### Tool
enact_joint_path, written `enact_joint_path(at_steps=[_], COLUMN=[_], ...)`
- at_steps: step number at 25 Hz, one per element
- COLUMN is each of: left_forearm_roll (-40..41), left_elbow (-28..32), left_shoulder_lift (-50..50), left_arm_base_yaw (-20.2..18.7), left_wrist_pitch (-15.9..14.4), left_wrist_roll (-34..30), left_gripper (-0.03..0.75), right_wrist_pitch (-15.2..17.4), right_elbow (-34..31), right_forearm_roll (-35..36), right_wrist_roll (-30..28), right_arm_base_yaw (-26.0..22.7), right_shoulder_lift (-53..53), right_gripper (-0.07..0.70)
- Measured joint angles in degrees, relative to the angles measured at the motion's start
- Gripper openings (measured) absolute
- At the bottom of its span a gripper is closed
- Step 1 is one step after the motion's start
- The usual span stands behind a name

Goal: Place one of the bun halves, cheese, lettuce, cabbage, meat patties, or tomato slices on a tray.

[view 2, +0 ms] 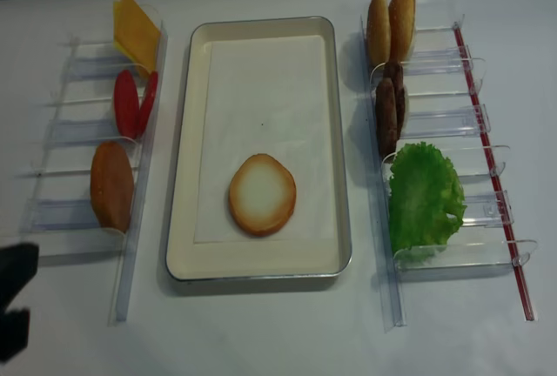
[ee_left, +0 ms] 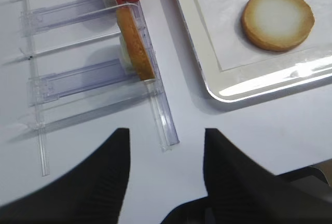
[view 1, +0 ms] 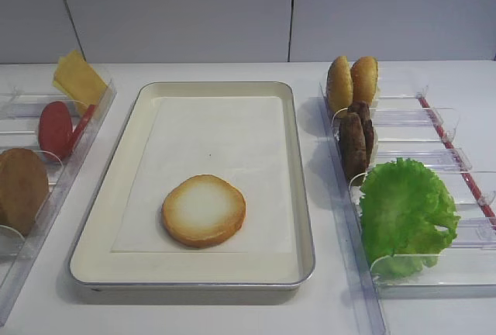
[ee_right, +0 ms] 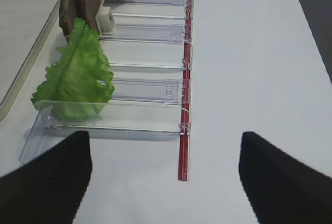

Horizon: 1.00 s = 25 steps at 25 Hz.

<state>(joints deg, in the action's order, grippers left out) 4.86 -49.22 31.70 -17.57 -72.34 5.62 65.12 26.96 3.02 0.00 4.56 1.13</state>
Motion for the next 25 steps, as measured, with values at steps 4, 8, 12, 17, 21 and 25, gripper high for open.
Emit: enact_joint_path(at_steps=[4,8,12,17,21,25], left_forearm_roll=[0.2,-0.3,-2.2,-3.8,-4.1,-4.3], left_elbow=[5.1,11.3,16.1,19.1,20.3,21.2], left_shoulder_lift=[-5.7,-12.4,-20.6,-30.8,-32.7,-32.7], left_arm_base_yaw=[0.0,0.0,0.0,0.0,0.0,0.0], left_wrist_pitch=[0.0,-0.1,-0.2,0.4,3.0,4.2], left_wrist_roll=[0.0,0.0,0.0,-1.1,-3.2,-4.2], left_gripper=[0.299,0.298,0.298,0.298,0.298,0.298], right_wrist_pitch=[0.0,0.0,0.0,0.0,0.0,0.0], right_elbow=[0.0,0.0,0.0,0.0,0.0,0.0], right_forearm_roll=[0.0,0.0,0.0,0.0,-0.1,-1.3], right_wrist_roll=[0.0,0.0,0.0,0.0,0.0,0.0], right_arm_base_yaw=[0.0,0.0,0.0,0.0,0.0,0.0], right_shoulder_lift=[0.0,0.0,0.0,0.0,0.0,0.0], right_gripper=[0.58,0.58,0.58,0.58,0.58,0.58])
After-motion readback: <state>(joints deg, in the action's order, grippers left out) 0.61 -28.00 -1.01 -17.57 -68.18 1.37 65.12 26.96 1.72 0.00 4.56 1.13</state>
